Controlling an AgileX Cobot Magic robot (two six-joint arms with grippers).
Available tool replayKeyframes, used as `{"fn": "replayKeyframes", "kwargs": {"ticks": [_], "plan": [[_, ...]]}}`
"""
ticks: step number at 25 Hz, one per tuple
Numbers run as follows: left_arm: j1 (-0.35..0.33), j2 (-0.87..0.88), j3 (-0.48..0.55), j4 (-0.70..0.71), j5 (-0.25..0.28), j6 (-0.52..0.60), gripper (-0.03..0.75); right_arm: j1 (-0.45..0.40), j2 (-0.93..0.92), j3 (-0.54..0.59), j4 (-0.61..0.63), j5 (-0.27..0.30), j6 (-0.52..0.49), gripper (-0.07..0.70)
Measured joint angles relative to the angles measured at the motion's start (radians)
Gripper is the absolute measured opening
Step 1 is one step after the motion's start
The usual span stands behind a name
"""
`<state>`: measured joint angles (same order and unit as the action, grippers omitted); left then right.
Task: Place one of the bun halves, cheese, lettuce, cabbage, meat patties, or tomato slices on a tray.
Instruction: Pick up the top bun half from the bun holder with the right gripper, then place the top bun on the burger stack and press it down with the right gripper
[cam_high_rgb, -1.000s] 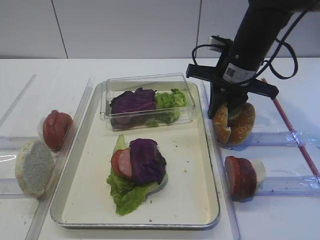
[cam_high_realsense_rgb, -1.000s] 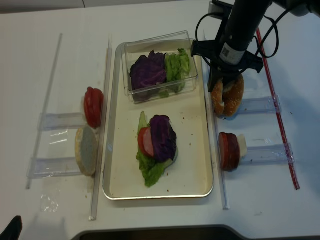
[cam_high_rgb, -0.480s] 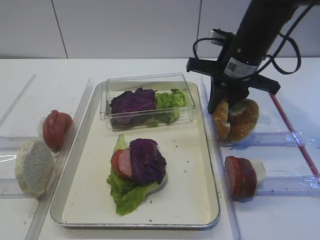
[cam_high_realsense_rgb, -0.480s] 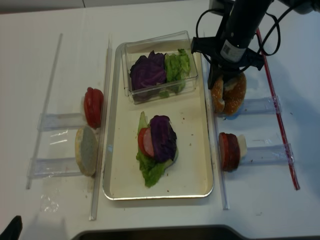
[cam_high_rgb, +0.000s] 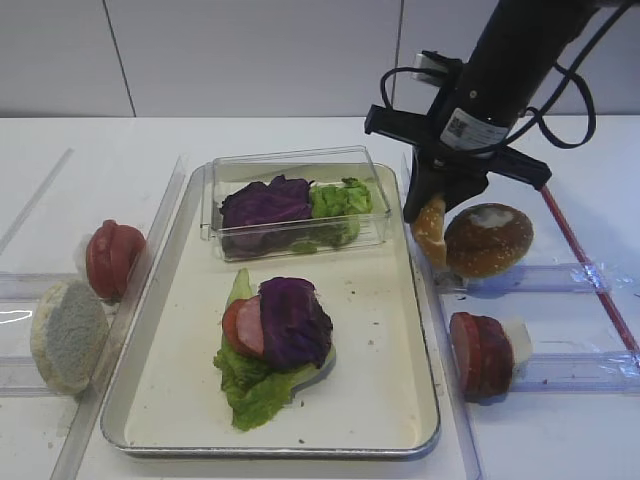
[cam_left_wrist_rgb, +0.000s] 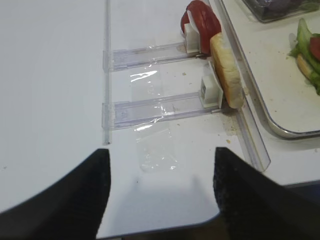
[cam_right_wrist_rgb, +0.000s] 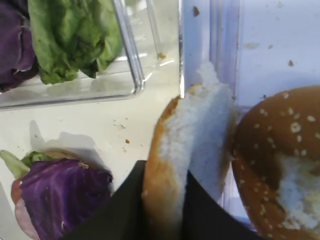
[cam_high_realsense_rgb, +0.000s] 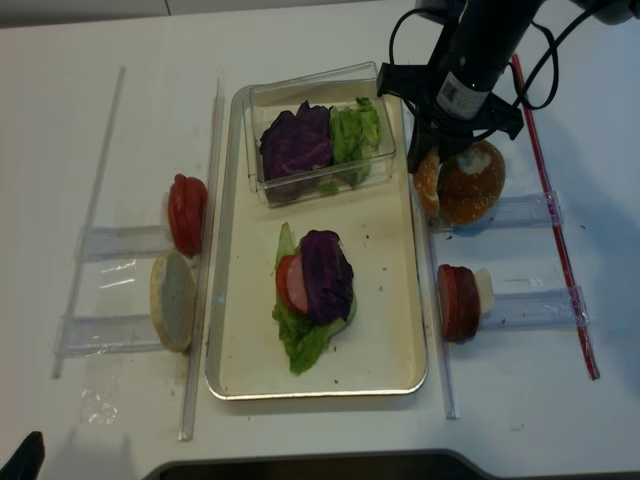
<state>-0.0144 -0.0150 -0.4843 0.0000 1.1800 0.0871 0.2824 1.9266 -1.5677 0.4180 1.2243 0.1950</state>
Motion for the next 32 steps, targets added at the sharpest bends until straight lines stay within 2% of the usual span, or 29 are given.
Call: {"fn": "replayKeyframes", "kwargs": {"ticks": [15, 23, 32], "plan": [[0.000, 0.000, 0.000, 0.000, 0.000, 0.000, 0.426, 0.001, -0.013, -0.026, 0.038, 0.000, -0.010, 0.137], [0.000, 0.000, 0.000, 0.000, 0.000, 0.000, 0.426, 0.006, -0.081, -0.026, 0.061, 0.002, -0.010, 0.137], [0.001, 0.000, 0.000, 0.000, 0.000, 0.000, 0.426, 0.109, -0.130, -0.028, 0.073, 0.006, -0.018, 0.137]]}}
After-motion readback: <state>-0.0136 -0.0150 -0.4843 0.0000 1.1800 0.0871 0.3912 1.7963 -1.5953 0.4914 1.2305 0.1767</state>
